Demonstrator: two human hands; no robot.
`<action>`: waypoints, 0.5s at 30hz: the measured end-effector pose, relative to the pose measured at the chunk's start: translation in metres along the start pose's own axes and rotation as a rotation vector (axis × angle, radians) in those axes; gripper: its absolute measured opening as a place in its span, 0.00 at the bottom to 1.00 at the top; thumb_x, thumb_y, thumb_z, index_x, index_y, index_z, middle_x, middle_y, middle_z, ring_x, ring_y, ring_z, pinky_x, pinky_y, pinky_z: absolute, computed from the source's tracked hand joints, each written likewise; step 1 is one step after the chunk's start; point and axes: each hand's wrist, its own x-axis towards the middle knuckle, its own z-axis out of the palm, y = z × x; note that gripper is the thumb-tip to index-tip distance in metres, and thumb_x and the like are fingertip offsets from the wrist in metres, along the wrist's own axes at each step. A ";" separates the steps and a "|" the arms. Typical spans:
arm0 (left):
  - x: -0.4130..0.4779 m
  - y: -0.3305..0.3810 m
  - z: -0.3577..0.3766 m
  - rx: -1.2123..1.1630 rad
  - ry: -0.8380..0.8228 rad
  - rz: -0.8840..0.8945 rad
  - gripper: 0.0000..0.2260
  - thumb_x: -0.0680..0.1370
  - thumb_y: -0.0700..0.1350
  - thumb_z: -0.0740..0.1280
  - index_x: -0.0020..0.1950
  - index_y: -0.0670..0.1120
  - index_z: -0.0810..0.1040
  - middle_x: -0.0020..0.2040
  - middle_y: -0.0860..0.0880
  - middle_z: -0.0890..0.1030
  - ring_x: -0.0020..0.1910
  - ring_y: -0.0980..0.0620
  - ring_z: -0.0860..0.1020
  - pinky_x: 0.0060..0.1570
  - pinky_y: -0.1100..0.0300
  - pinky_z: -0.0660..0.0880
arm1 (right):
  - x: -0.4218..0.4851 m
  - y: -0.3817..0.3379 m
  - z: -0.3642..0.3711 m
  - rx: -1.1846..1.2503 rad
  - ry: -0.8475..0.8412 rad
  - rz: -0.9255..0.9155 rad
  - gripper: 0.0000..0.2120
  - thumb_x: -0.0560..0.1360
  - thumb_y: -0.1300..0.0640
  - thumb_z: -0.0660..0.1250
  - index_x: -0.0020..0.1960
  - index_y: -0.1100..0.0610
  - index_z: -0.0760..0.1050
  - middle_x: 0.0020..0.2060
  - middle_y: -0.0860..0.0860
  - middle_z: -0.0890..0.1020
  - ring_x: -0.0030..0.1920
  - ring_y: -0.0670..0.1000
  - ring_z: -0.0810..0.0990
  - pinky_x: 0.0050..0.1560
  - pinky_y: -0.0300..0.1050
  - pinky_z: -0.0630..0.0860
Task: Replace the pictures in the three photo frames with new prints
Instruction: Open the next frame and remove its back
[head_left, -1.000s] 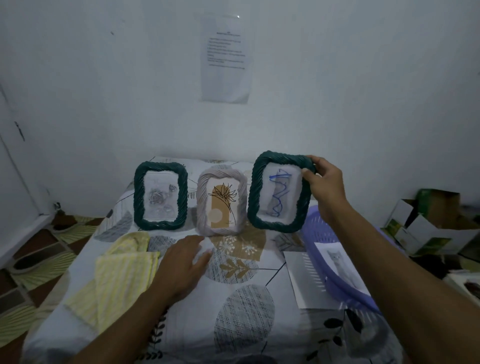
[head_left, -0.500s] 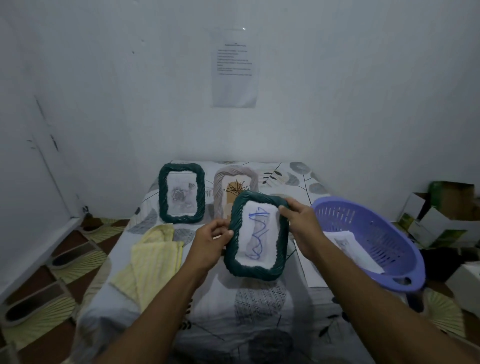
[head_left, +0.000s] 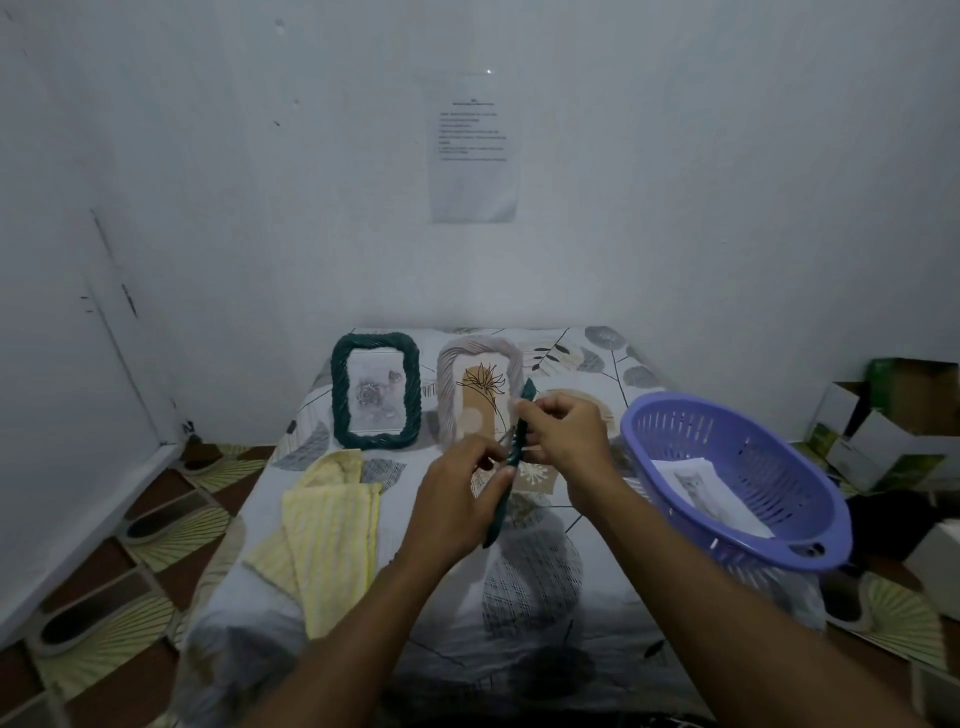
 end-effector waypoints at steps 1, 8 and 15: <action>0.001 0.000 -0.002 0.031 0.044 0.017 0.07 0.77 0.50 0.64 0.51 0.48 0.76 0.47 0.53 0.77 0.46 0.55 0.74 0.46 0.57 0.73 | 0.000 0.000 -0.004 0.028 -0.017 0.017 0.08 0.73 0.56 0.71 0.44 0.61 0.80 0.40 0.59 0.85 0.37 0.55 0.86 0.35 0.46 0.81; 0.019 -0.030 -0.025 -0.055 -0.119 -0.386 0.31 0.74 0.53 0.72 0.73 0.54 0.62 0.66 0.55 0.68 0.62 0.55 0.71 0.62 0.55 0.71 | 0.001 0.011 -0.029 0.134 -0.090 0.093 0.10 0.78 0.59 0.64 0.58 0.58 0.78 0.44 0.57 0.82 0.38 0.52 0.80 0.36 0.45 0.77; -0.001 -0.043 -0.010 -0.207 -0.002 -0.445 0.24 0.73 0.50 0.73 0.67 0.55 0.70 0.56 0.58 0.75 0.44 0.64 0.77 0.40 0.69 0.74 | -0.014 0.041 -0.025 0.123 -0.027 0.053 0.13 0.79 0.61 0.63 0.49 0.46 0.81 0.40 0.54 0.86 0.35 0.50 0.82 0.30 0.43 0.78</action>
